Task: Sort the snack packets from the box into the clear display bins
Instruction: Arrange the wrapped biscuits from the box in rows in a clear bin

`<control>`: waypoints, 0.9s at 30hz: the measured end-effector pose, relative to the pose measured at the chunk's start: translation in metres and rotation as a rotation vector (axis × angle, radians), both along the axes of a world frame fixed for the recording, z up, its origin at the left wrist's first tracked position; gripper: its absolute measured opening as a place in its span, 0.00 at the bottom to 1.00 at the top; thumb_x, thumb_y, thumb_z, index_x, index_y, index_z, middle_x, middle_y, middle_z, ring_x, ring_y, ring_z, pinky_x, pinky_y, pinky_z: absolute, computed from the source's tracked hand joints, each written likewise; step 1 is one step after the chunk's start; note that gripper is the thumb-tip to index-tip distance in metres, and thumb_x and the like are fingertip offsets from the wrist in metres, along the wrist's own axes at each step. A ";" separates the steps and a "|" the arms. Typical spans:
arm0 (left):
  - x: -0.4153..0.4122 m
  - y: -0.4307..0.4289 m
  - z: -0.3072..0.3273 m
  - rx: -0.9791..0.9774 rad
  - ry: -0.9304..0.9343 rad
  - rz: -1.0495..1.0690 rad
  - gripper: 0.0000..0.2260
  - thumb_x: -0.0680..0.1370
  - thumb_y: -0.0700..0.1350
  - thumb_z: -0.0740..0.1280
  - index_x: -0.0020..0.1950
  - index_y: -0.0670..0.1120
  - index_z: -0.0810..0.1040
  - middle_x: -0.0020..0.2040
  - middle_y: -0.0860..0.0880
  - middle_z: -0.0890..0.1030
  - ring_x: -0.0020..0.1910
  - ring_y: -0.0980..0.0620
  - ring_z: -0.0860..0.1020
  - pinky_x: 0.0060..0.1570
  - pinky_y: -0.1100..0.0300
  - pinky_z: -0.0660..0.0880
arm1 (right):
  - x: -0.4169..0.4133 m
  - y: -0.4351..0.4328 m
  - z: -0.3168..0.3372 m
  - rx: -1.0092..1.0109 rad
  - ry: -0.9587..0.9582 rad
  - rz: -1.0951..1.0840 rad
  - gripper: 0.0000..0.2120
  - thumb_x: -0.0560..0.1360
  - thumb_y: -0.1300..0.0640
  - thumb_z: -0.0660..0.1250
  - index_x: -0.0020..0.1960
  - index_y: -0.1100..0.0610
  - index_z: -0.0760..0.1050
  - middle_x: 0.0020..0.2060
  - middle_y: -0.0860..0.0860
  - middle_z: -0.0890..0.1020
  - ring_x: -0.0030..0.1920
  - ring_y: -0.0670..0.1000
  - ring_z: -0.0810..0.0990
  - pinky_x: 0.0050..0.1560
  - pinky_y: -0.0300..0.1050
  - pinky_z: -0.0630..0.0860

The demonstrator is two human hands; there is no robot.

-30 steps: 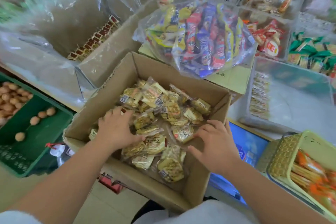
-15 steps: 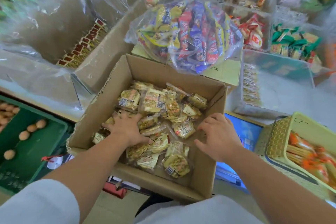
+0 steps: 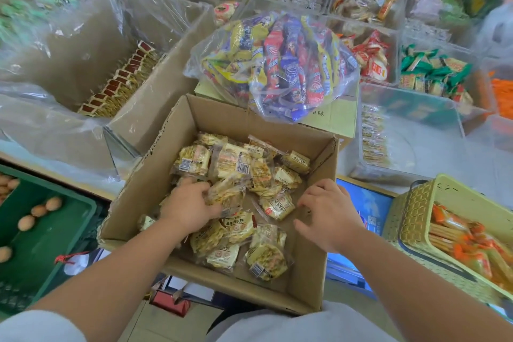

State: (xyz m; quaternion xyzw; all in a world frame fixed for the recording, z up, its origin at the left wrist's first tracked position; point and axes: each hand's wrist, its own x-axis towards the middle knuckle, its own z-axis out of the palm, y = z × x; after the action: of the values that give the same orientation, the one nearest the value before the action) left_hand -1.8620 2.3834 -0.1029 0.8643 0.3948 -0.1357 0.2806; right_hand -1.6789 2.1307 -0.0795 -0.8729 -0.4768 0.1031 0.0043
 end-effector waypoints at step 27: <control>0.068 -0.174 0.105 -0.957 -0.831 0.706 0.44 0.58 0.51 0.86 0.71 0.61 0.73 0.66 0.44 0.81 0.60 0.43 0.83 0.61 0.42 0.78 | 0.037 -0.045 0.073 0.670 1.247 -0.261 0.22 0.76 0.45 0.72 0.69 0.44 0.75 0.56 0.43 0.85 0.55 0.48 0.85 0.54 0.49 0.83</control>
State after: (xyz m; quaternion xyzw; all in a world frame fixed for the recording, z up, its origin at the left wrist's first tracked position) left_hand -1.7937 2.2094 0.0017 0.4481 0.4085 0.1447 0.7819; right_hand -1.6423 2.0853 -0.0066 -0.6533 -0.2834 0.4292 0.5556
